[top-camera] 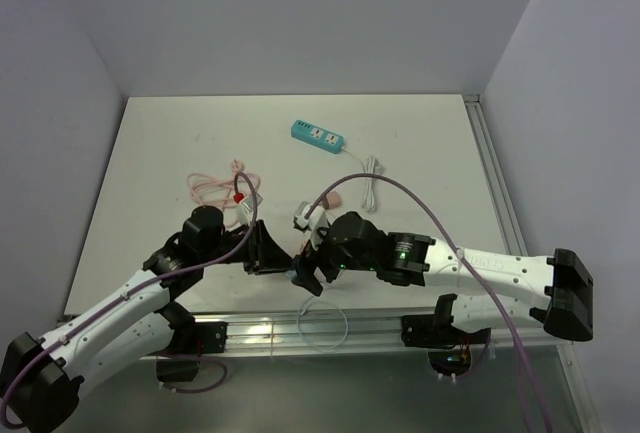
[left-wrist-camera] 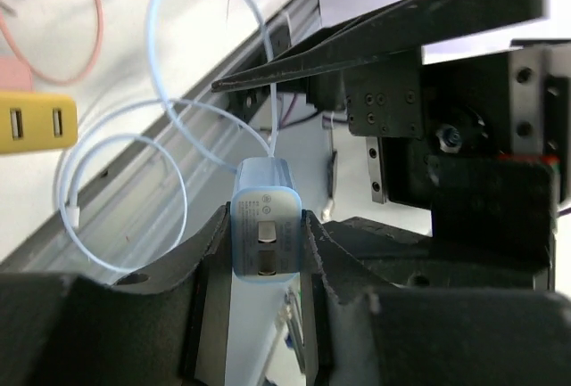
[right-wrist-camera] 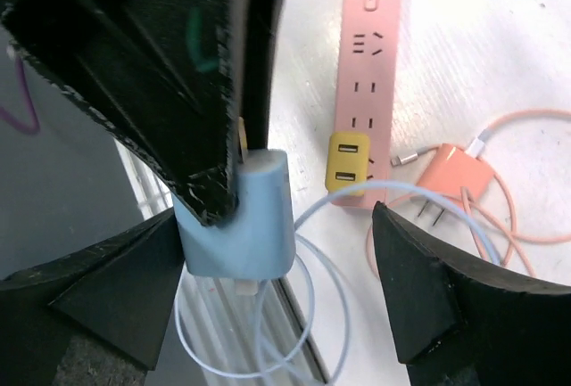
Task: Insert the plug
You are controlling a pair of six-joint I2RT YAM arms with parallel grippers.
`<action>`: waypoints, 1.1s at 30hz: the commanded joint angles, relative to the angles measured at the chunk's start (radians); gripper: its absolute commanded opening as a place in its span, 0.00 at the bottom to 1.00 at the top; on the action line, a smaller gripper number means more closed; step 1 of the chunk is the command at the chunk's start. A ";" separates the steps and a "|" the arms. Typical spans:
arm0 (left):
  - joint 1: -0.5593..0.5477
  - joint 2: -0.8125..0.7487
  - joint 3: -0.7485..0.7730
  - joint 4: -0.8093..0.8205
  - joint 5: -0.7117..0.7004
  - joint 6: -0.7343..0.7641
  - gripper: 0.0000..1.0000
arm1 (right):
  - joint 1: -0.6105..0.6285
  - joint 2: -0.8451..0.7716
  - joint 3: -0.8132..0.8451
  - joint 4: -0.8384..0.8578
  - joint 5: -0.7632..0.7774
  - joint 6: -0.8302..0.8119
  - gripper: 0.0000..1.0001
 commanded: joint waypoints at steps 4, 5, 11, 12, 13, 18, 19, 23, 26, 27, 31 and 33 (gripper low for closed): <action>-0.004 -0.034 0.081 -0.028 -0.131 0.087 0.00 | -0.035 -0.152 -0.051 0.013 0.112 0.207 0.88; -0.004 -0.032 0.085 -0.025 -0.139 0.093 0.00 | -0.038 -0.187 -0.054 0.010 0.115 0.224 0.89; -0.006 -0.047 0.121 -0.047 -0.255 0.149 0.00 | -0.085 -0.304 -0.031 -0.091 0.235 0.436 0.86; -0.004 -0.055 0.126 -0.045 -0.301 0.166 0.00 | -0.090 -0.315 -0.027 -0.099 0.242 0.494 0.85; -0.006 -0.061 0.126 -0.041 -0.321 0.173 0.00 | -0.093 -0.324 -0.019 -0.095 0.239 0.517 0.84; -0.004 -0.109 0.111 0.100 -0.352 0.194 0.00 | -0.094 -0.332 -0.039 0.036 0.105 0.677 0.75; -0.004 -0.112 0.108 0.113 -0.358 0.189 0.00 | -0.094 -0.331 -0.059 0.062 0.092 0.700 0.73; -0.004 -0.109 0.109 0.157 -0.366 0.133 0.00 | -0.093 -0.367 -0.117 0.178 0.071 0.769 0.65; -0.004 -0.090 0.115 0.179 -0.357 0.056 0.00 | -0.094 -0.396 -0.171 0.268 0.054 0.790 0.62; -0.004 -0.086 0.111 0.197 -0.347 0.038 0.00 | -0.094 -0.401 -0.194 0.286 0.049 0.795 0.62; -0.006 -0.049 0.082 0.324 -0.275 -0.067 0.00 | -0.094 -0.421 -0.243 0.370 0.064 0.833 0.60; -0.004 -0.037 0.069 0.393 -0.248 -0.120 0.00 | -0.093 -0.427 -0.272 0.419 0.071 0.861 0.59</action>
